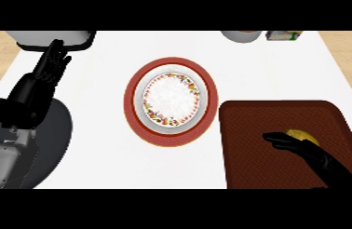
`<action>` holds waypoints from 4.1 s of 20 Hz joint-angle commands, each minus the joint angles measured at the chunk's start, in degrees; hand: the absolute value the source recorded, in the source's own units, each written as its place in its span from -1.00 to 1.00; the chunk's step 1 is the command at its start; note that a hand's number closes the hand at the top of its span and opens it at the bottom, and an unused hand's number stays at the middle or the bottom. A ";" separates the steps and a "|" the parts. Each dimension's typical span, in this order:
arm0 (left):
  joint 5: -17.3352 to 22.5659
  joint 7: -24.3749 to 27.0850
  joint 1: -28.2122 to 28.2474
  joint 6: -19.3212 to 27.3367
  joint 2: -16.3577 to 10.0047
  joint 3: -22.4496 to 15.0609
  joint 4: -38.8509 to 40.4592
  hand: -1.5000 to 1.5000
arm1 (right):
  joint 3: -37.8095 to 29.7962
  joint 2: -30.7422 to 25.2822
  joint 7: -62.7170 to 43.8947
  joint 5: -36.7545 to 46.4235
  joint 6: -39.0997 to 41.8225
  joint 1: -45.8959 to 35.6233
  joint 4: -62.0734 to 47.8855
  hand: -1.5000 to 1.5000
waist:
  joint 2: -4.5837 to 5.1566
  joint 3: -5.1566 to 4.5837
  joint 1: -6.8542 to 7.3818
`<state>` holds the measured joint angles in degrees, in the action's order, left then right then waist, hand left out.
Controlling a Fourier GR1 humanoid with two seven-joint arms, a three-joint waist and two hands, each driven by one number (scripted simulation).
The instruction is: Pick the lemon from the tray and place it in the plate
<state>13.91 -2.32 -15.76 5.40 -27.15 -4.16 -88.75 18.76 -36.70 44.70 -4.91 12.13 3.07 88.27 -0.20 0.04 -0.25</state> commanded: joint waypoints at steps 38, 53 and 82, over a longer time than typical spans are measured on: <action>-4.81 -2.62 1.81 -6.02 4.33 5.56 -3.97 0.00 | -2.19 -11.72 -35.28 47.32 12.48 -10.39 -3.23 -1.00 | 0.22 -0.03 0.45; -9.01 -6.45 1.24 -6.03 8.81 6.67 -6.11 0.00 | -2.16 -0.85 -30.15 62.93 6.05 -13.59 -20.20 -1.00 | 0.20 -0.03 0.39; -9.40 -2.50 -0.58 -9.16 8.52 10.09 -0.45 0.00 | -22.83 7.72 -34.63 47.25 -4.04 -19.71 -6.65 1.00 | -0.16 -0.13 -0.68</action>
<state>4.11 -5.78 -15.73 -2.86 -17.66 4.66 -90.56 -4.79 -32.20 10.12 46.57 4.93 -16.09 73.49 -0.22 -0.05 -0.70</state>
